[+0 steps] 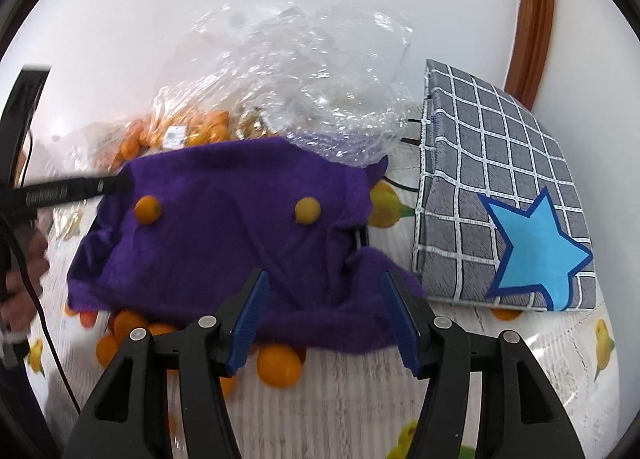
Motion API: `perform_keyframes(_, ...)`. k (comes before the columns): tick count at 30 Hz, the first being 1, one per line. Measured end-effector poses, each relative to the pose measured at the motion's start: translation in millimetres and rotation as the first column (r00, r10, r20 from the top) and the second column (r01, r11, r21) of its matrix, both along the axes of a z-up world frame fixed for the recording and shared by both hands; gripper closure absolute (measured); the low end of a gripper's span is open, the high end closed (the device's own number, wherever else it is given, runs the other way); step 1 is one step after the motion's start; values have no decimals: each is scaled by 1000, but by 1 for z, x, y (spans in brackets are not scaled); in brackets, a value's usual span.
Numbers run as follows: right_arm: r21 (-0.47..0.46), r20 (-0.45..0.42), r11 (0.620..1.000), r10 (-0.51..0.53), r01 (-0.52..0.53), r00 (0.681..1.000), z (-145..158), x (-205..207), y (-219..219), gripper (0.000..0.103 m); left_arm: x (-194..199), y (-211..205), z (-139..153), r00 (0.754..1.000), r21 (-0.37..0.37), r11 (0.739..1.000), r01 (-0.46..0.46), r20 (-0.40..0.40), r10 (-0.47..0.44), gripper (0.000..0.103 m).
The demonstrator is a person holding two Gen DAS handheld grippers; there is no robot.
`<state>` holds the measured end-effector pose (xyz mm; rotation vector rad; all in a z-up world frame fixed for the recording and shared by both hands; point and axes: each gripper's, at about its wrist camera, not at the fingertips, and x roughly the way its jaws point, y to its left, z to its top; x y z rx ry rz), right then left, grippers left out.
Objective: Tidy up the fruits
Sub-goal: 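Withdraw both open tools from the towel back toward the loose fruits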
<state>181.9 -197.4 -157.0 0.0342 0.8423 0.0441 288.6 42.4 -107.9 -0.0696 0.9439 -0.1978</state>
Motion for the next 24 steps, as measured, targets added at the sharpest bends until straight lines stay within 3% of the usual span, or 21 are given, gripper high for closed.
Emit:
perform_keyframes(8, -8, 32, 999, 53, -53, 998, 2, -32, 15, 41, -39, 7, 35, 993, 17, 1000, -19, 113, 17, 25)
perform_keyframes(12, -20, 43, 998, 55, -54, 998, -2, -41, 20, 41, -56, 15, 32, 992, 27, 999, -42, 119, 38, 25)
perform_keyframes(16, -27, 43, 999, 46, -45, 998, -7, -46, 21, 41, -76, 32, 27, 992, -12, 999, -50, 117, 52, 27)
perform_keyframes(24, -15, 26, 999, 37, -37, 999, -13, -55, 15, 41, -108, 46, 5, 993, 5, 999, -48, 105, 48, 27)
